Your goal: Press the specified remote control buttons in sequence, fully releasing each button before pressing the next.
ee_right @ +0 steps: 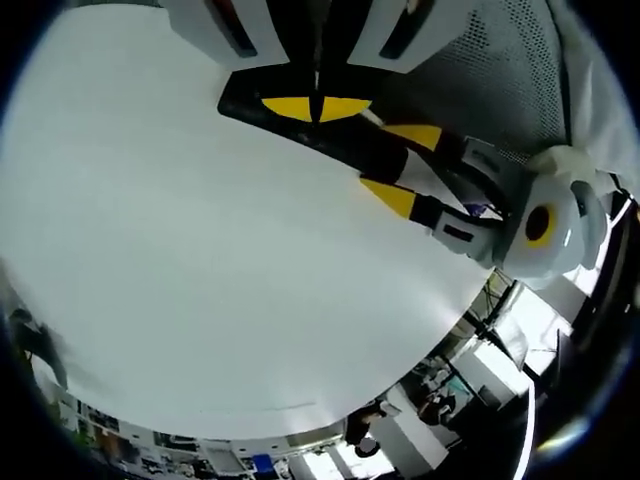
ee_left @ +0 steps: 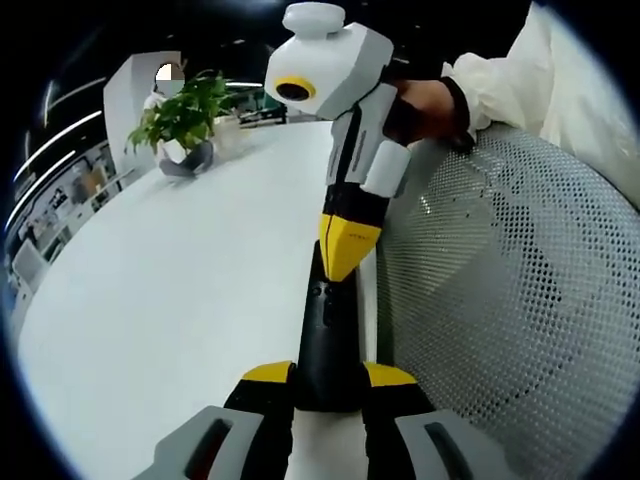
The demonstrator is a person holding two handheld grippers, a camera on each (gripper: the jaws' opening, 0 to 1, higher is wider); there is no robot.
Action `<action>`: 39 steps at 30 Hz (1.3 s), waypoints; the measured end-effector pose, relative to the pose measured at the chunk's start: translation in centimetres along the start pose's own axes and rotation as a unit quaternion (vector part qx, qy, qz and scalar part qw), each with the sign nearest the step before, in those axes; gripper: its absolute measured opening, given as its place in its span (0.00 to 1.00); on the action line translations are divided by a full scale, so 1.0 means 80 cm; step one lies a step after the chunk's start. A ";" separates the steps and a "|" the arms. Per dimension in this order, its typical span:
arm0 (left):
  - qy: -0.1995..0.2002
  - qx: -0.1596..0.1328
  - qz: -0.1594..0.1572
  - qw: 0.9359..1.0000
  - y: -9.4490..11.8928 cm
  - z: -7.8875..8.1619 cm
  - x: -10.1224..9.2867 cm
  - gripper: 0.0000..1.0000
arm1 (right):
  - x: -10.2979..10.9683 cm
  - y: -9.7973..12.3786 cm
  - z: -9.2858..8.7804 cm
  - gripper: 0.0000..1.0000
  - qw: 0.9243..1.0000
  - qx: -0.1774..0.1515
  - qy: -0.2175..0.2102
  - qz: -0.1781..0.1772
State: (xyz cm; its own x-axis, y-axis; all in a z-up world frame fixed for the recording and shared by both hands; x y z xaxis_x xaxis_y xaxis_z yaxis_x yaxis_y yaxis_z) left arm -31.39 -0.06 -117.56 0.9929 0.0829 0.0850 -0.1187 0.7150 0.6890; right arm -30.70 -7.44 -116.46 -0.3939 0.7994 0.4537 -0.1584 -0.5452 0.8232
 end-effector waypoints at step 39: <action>0.006 -0.001 0.001 1.000 0.000 -0.001 0.000 0.25 | -0.006 0.011 -0.004 0.00 0.999 0.021 -0.038 -0.026</action>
State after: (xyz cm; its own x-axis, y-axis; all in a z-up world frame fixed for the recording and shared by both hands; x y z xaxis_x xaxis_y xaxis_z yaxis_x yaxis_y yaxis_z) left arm -31.42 0.01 -117.63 0.9926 0.0933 0.0780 -0.1214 0.7168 0.6866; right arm -30.94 -8.43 -116.07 -0.3152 0.8444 0.4331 -0.1374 -0.4922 0.8596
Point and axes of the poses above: the point that each gripper's makers call its tool centre point, and the gripper's own axes: y roughly backward along the fingers, x roughly to its left, z roughly out of its top, the point moved 2 cm from there along y, roughly backward along the fingers, and after that the axes turned 6 degrees about -y, right-handed, at the moved point
